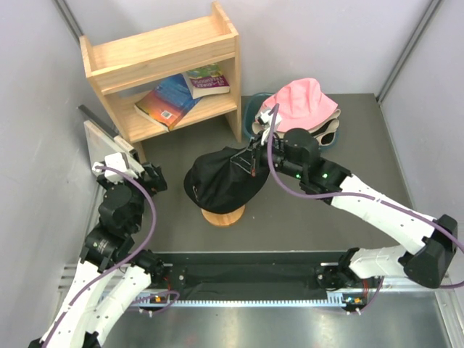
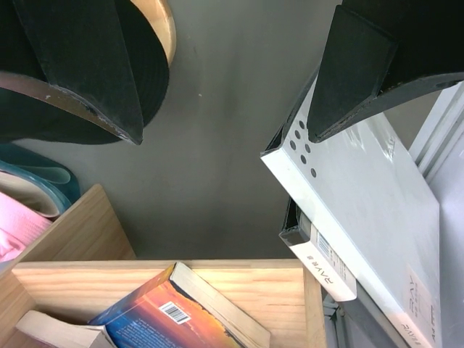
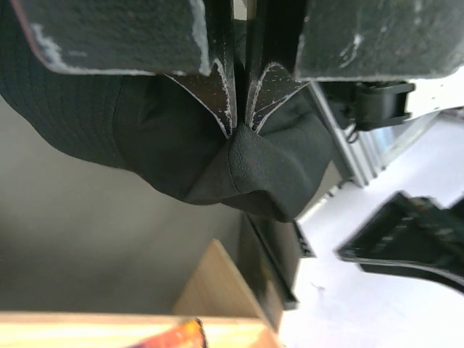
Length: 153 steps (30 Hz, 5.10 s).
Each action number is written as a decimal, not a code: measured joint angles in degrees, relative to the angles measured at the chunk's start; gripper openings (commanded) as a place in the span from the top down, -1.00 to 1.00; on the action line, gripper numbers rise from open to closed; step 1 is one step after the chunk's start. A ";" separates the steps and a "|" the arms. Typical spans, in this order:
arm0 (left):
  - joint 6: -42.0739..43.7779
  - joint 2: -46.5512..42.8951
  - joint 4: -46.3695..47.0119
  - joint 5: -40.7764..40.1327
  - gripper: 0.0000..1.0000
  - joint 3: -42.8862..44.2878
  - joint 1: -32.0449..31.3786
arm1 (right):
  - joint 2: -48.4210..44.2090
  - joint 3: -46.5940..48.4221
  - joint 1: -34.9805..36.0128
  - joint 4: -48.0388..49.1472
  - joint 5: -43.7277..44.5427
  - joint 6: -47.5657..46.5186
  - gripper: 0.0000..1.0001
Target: Stack the hats
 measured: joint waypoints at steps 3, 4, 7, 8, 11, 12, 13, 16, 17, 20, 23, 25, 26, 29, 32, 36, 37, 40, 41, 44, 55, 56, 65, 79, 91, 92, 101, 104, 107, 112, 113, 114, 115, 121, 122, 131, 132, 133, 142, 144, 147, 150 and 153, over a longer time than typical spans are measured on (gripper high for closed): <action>0.00 0.55 -0.09 -0.46 -0.98 -0.09 0.00 | 1.42 -0.63 0.00 0.15 1.99 -0.46 0.65; -0.04 0.87 -0.20 -0.85 -0.98 -0.09 0.00 | 1.42 -1.29 -0.04 0.33 2.78 -0.50 -0.05; -0.31 2.80 -1.11 -1.90 -0.98 -0.09 0.02 | 1.38 -3.21 -0.50 1.09 4.35 -0.72 -0.83; -0.46 3.72 -1.27 -1.86 -0.98 -0.07 0.04 | 1.38 -3.76 -0.72 1.03 4.76 -0.98 -0.98; -0.59 6.95 -1.29 -0.66 -0.98 0.09 0.09 | 1.25 -4.59 -1.46 0.83 5.53 -1.05 -0.99; -0.61 7.93 -1.29 -0.02 -0.98 0.22 0.11 | 1.01 -4.92 -1.75 0.76 5.70 -1.05 -0.99; -0.68 9.09 -1.27 0.96 -0.98 0.37 0.13 | 0.31 -5.75 -2.32 0.85 5.90 -1.05 -0.99; -0.94 10.80 -0.98 4.52 -0.98 0.61 0.17 | -3.13 -9.22 -4.81 0.68 6.29 -0.85 -0.99; -1.09 10.88 -0.74 6.21 -0.98 0.59 0.17 | -4.94 -9.97 -6.19 0.61 6.29 -0.83 -0.99; -1.36 10.60 1.99 11.32 -0.98 0.59 0.17 | -7.98 -12.31 -8.72 0.76 6.19 -0.63 -0.99; -1.46 11.61 4.09 16.35 -0.98 1.62 0.17 | -9.11 -14.23 -11.45 0.50 5.35 -0.37 -0.99; -1.07 13.51 4.17 19.23 -0.98 3.82 0.22 | -9.14 -14.75 -14.12 -0.90 4.83 -0.35 -0.99; -0.83 14.93 4.07 20.92 -0.98 5.55 0.26 | -9.22 -14.75 -15.91 -2.12 4.72 -0.39 -0.99; 0.33 18.34 4.74 24.87 -0.98 9.86 0.28 | -10.54 -14.51 -20.41 -5.62 6.49 -1.31 -0.99; 1.14 18.93 6.14 26.47 -0.98 10.21 0.28 | -11.45 -11.87 -23.06 -9.92 11.93 -3.65 -0.99; 1.36 17.92 7.39 25.81 -0.98 8.09 0.28 | -10.08 -5.99 -24.06 -12.81 19.41 -6.47 -0.99; 1.33 17.73 7.39 25.77 -0.98 7.50 0.28 | -8.96 -3.89 -24.26 -13.20 21.11 -7.13 -0.99; 1.46 17.31 7.76 25.75 -0.98 5.60 0.28 | -3.08 3.69 -25.24 -13.53 25.07 -8.87 -0.99; 1.57 17.27 7.78 25.75 -0.98 5.03 0.28 | 0.07 6.86 -25.68 -13.35 26.08 -9.55 -0.99; 2.01 17.57 7.74 25.40 -0.98 4.04 0.33 | 8.76 14.45 -26.80 -13.05 28.04 -10.69 -0.99; 2.95 19.08 7.74 24.00 -0.98 3.98 0.96 | 39.60 35.06 -32.26 -8.28 30.45 -12.48 -0.89; 3.04 19.06 7.74 23.89 -0.98 3.96 1.44 | 41.86 36.33 -32.81 -7.87 30.53 -12.44 -0.84; 3.26 19.10 7.76 24.41 -0.98 3.87 4.68 | 52.57 41.35 -37.40 -4.04 30.40 -11.45 -0.46; 2.97 19.85 8.22 29.31 -0.98 3.54 11.63 | 55.32 45.81 -38.27 -0.35 28.37 -14.45 1.00; 2.54 17.64 8.61 30.53 -0.98 3.41 11.80 | 29.33 31.74 -32.11 -1.53 24.98 -17.05 1.00; 2.51 17.25 8.70 30.56 -0.98 3.41 11.82 | 24.79 30.45 -30.14 -1.18 24.85 -17.27 1.00; 2.36 15.41 10.12 34.67 -0.98 3.43 11.96 | 0.35 21.46 -13.29 3.82 25.73 -17.62 1.00; 2.36 14.78 10.38 35.21 -0.98 3.43 11.93 | -1.75 18.97 -9.33 3.78 25.46 -16.41 1.00; 2.40 13.53 10.40 34.67 -0.98 3.41 11.96 | -1.92 17.05 -4.87 3.78 24.57 -14.91 1.00; 3.10 9.70 10.45 28.48 -0.98 3.32 12.09 | -1.92 15.39 4.31 3.78 21.64 -12.85 1.00; 3.30 8.76 10.54 26.91 -0.98 3.19 12.17 | -1.90 15.37 5.99 3.91 21.16 -12.66 1.00; 3.43 8.13 10.56 25.62 -0.98 3.06 12.28 | -1.90 15.39 7.69 4.31 20.92 -12.46 1.00; 3.52 7.08 10.60 23.93 -0.98 2.82 12.44 | -1.90 15.39 9.18 4.83 20.55 -12.37 1.00; 3.76 4.68 10.80 16.87 -0.98 2.58 12.79 | -1.09 15.82 15.34 7.61 18.62 -11.04 1.00; 3.76 4.57 10.80 15.54 -0.98 2.51 12.83 | -0.96 15.82 16.04 7.69 18.45 -10.97 1.00; 3.76 2.84 10.82 10.73 -0.98 1.60 13.11 | -1.49 14.05 20.63 10.08 17.29 -10.43 1.00; 3.76 2.84 10.84 10.73 -0.98 1.57 13.11 | -2.03 12.57 20.61 10.34 17.77 -10.14 1.00; 3.76 2.84 10.84 10.75 -0.98 1.51 13.11 | -2.38 11.23 20.59 10.45 18.18 -9.94 1.00; 3.72 2.84 11.69 14.12 -0.98 0.46 13.18 | -3.91 -6.45 11.19 11.63 18.08 -5.62 1.00; 3.74 2.86 12.15 16.41 -0.98 0.33 13.22 | -4.37 -8.35 8.90 11.32 17.70 -4.70 1.00; 3.72 3.48 13.18 21.05 -0.98 0.31 13.22 | -5.68 -10.19 6.69 11.15 17.18 -3.48 1.00; 3.10 5.62 14.01 26.69 -0.97 0.31 13.22 | -6.82 -11.32 5.42 11.34 15.87 -2.84 1.00; 0.39 8.44 14.12 32.85 -0.97 0.31 13.22 | -7.19 -12.74 3.41 12.07 14.16 -2.45 1.00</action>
